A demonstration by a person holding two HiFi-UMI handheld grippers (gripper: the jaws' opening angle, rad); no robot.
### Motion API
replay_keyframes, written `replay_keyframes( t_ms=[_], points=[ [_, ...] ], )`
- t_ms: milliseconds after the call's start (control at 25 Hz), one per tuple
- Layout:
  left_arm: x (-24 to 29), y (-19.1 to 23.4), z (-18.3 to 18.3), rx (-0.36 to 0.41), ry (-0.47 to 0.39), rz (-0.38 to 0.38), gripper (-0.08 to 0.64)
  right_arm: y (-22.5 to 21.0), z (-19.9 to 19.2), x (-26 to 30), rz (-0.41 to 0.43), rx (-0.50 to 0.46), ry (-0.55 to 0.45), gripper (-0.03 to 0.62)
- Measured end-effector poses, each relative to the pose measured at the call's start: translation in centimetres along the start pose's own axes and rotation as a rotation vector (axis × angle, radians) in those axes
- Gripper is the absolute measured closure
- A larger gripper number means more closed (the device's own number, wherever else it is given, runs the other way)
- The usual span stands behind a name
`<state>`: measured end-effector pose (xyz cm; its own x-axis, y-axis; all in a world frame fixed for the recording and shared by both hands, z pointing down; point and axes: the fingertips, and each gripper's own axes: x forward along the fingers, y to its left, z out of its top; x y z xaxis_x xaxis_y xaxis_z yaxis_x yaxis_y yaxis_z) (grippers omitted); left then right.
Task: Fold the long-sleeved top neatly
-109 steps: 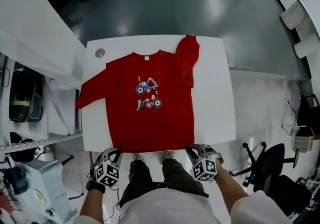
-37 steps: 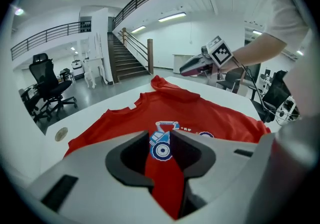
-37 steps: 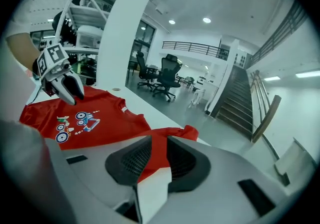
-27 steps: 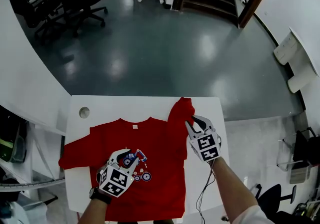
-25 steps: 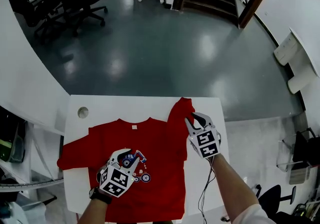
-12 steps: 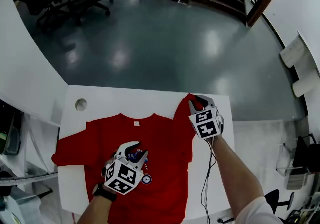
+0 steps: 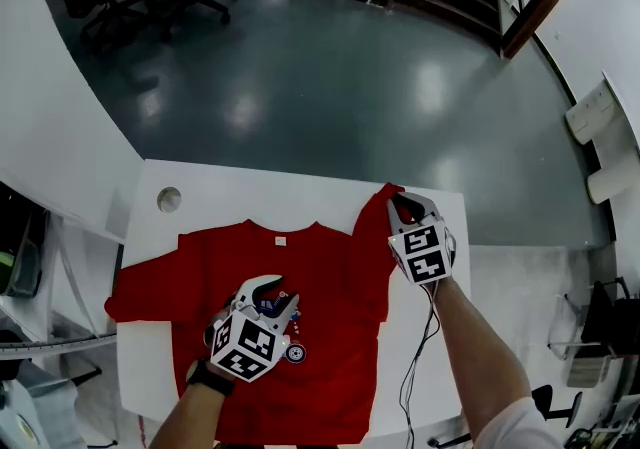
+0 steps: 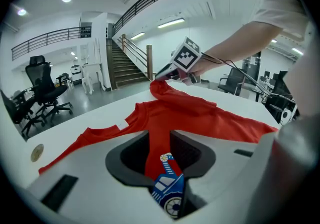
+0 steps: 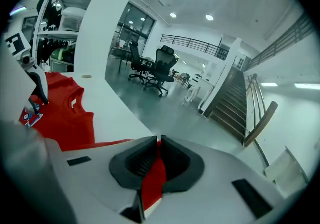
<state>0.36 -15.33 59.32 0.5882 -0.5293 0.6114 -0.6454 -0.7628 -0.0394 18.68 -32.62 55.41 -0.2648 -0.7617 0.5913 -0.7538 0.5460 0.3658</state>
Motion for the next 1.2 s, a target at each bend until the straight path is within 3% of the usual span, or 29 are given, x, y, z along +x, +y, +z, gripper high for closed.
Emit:
replay_keyframes(
  t_ms=[280,760,920,1080,1200],
  points=[
    [-1.9,0.6,-0.2,-0.006,0.002,0.008,0.426,0.0,4.0,-3.2,-0.01,-0.003,-0.098,0.553],
    [-5.7,0.0,0.2,-0.004,-0.006,0.013,0.426,2.4,13.5,-12.6,0.006,-0.107,-0.32,0.554],
    [-6.6,-0.5,0.5,-0.001,-0.008,0.011,0.426,4.1,16.6,-15.4,0.041,-0.161,-0.398,0.554],
    [-7.5,-1.1,0.6,0.001,-0.011,0.011,0.426,6.5,18.1,-17.5,0.085,-0.173,-0.386,0.554],
    [-8.3,-1.3,0.6,0.0,-0.016,0.016,0.426,8.1,19.3,-18.5,0.115,-0.237,-0.441,0.554]
  ],
)
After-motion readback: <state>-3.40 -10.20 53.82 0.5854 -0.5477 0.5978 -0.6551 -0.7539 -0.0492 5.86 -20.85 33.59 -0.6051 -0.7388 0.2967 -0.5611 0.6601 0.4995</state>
